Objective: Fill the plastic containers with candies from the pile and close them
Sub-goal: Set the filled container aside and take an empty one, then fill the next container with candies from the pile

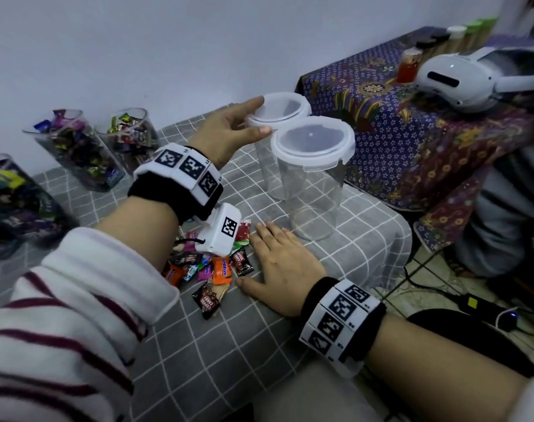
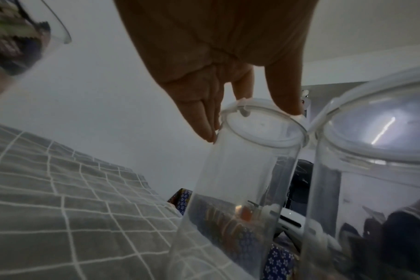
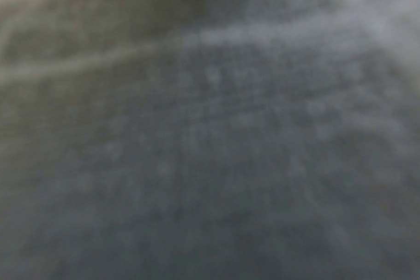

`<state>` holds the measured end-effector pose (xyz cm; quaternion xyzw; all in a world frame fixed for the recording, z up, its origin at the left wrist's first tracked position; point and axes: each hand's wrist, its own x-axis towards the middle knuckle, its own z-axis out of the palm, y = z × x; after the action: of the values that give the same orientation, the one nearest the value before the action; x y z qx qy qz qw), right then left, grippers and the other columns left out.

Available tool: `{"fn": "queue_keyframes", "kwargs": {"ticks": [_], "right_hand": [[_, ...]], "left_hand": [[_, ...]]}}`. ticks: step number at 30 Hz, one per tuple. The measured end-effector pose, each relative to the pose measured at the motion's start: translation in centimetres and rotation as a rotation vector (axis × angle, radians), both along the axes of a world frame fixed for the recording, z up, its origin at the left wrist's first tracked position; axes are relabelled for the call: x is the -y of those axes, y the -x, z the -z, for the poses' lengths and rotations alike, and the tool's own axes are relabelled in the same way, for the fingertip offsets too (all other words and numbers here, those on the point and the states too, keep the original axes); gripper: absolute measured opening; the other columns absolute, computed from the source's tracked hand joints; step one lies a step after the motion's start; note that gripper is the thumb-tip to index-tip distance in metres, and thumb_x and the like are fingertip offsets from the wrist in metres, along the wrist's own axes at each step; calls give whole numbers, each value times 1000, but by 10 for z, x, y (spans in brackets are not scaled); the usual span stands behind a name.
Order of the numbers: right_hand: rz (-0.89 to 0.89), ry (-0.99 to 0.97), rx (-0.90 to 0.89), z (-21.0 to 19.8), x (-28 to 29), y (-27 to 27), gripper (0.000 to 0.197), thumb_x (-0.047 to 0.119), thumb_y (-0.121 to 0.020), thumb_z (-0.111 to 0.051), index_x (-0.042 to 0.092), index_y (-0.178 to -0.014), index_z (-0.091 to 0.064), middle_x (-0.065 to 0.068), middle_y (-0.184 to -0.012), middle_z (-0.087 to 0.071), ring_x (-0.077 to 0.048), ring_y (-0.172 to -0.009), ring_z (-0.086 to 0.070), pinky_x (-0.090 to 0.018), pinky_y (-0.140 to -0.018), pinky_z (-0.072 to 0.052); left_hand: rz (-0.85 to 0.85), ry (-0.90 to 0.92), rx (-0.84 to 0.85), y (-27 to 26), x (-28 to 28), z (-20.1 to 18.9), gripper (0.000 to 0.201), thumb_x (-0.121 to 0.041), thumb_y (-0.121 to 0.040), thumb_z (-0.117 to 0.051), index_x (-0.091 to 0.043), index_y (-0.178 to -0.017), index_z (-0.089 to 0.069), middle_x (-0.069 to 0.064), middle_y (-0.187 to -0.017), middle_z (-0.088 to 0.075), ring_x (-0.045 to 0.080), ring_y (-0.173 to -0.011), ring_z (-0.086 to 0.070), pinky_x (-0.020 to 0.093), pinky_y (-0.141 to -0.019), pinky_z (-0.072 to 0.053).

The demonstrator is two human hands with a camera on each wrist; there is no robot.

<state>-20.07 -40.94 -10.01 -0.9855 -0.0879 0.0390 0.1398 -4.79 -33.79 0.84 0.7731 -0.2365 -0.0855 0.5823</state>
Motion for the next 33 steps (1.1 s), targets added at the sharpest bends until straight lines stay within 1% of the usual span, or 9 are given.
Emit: {"fn": "queue_keyframes", "kwargs": {"ticks": [5,10,14,17,19,23,27,30,33], "right_hand": [[10,-4,16,-1,0,1,82,64,-91,-30,13,-151,-6,-7,-159,-1,-20,-146,2,-29,-107,13],[6,12,8,-2,0,2,83,65,-91,-27,12,-151,-6,-8,-159,-2,-21,-146,0,-31,-113,7],[0,30,4,0,0,0,83,65,-90,-26,12,-151,-7,-8,-159,-3,-20,-146,-1,-32,-115,4],[0,42,1,0,0,0,82,65,-90,-25,12,-151,-7,-7,-159,-2,-20,-146,-1,-32,-115,4],[-1,51,2,0,0,0,85,68,-88,-20,12,-151,-7,-7,-159,-3,-19,-146,-1,-32,-115,4],[-9,68,0,2,0,1,93,70,-78,-7,12,-151,-5,-8,-159,-2,-20,-146,0,-31,-114,4],[-10,87,-10,2,0,0,94,74,-80,-7,11,-151,-5,-7,-159,-1,-19,-146,0,-31,-115,3],[-12,84,-5,3,-1,-1,110,76,-62,8,12,-151,-7,-7,-159,-3,-19,-146,-1,-31,-115,3],[-15,99,-14,4,0,-2,114,76,-59,11,12,-151,-5,-7,-159,0,-19,-146,0,-32,-115,3]], "left_hand": [[-101,27,92,4,-3,3,57,-6,-80,-69,-3,-133,-48,8,-128,-56,10,-110,-54,15,-94,-46],[-211,73,107,7,-22,1,56,-11,-78,-72,-4,-130,-53,10,-125,-59,12,-109,-57,27,-100,-46],[-284,116,158,17,-51,-11,51,-12,-80,-71,-8,-128,-55,6,-116,-62,3,-91,-58,15,-84,-49],[-313,125,154,30,-78,-24,51,-22,-74,-77,-20,-121,-59,6,-110,-64,9,-92,-60,27,-91,-50],[-322,117,150,43,-95,-30,52,-26,-69,-80,-25,-117,-59,1,-100,-67,13,-92,-61,33,-94,-51],[-354,127,181,72,-125,-37,41,-16,-78,-70,-22,-117,-58,-16,-76,-69,3,-75,-64,20,-77,-54],[-376,82,184,102,-158,-41,38,-27,-67,-80,-30,-103,-68,-12,-81,-72,15,-85,-63,36,-84,-52],[-354,94,160,119,-177,-37,39,-42,-57,-79,-41,-95,-72,-5,-89,-72,17,-86,-62,38,-80,-40],[-339,80,156,135,-190,-31,40,-46,-51,-77,-46,-91,-72,-3,-89,-72,18,-87,-61,27,-79,-52]]}}
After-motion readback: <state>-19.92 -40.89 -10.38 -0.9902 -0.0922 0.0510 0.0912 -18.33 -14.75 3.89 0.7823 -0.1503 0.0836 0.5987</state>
